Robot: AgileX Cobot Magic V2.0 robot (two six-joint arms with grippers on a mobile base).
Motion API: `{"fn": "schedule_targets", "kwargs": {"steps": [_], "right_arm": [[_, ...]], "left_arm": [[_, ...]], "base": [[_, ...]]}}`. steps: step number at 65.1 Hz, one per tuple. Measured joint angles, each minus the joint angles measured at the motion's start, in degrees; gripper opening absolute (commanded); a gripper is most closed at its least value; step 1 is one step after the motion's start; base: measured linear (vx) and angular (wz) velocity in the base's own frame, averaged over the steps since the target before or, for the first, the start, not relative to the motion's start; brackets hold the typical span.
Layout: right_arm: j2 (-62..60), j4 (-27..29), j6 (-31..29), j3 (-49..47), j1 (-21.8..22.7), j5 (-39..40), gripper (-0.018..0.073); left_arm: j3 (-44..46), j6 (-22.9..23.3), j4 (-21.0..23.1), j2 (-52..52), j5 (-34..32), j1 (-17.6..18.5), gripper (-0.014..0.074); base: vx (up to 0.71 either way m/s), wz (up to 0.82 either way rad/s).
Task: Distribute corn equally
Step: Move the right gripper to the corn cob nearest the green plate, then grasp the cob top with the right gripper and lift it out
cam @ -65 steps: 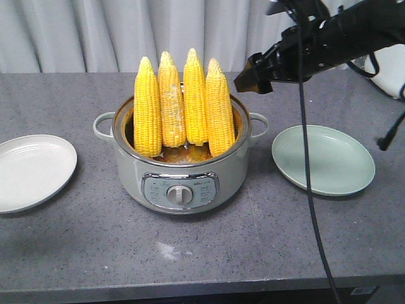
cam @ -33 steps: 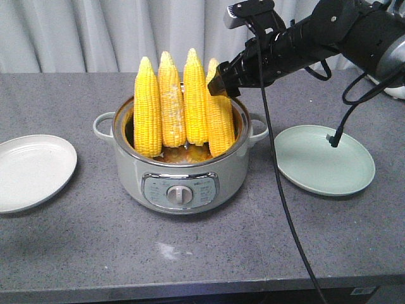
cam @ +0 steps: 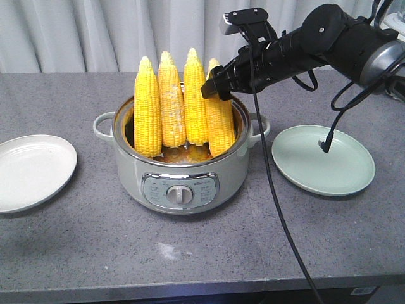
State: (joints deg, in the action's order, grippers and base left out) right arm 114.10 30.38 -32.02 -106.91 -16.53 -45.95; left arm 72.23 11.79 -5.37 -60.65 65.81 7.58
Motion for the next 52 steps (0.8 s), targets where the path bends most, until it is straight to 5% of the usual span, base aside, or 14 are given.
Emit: {"fn": "schedule_targets", "kwargs": {"steps": [24, 52], "right_arm": [[0.3, 1.0, -0.1, 0.0, 0.0, 0.0, 0.0111], [-1.9, 1.2, -0.1, 0.0, 0.0, -1.1, 0.0085]], "left_arm": [[0.0, 0.0, 0.0, 0.0, 0.0, 0.0, 0.0593], [0.0, 0.0, 0.0, 0.0, 0.0, 0.0, 0.0593]], "base": [[0.0, 0.0], [0.0, 0.0]]}}
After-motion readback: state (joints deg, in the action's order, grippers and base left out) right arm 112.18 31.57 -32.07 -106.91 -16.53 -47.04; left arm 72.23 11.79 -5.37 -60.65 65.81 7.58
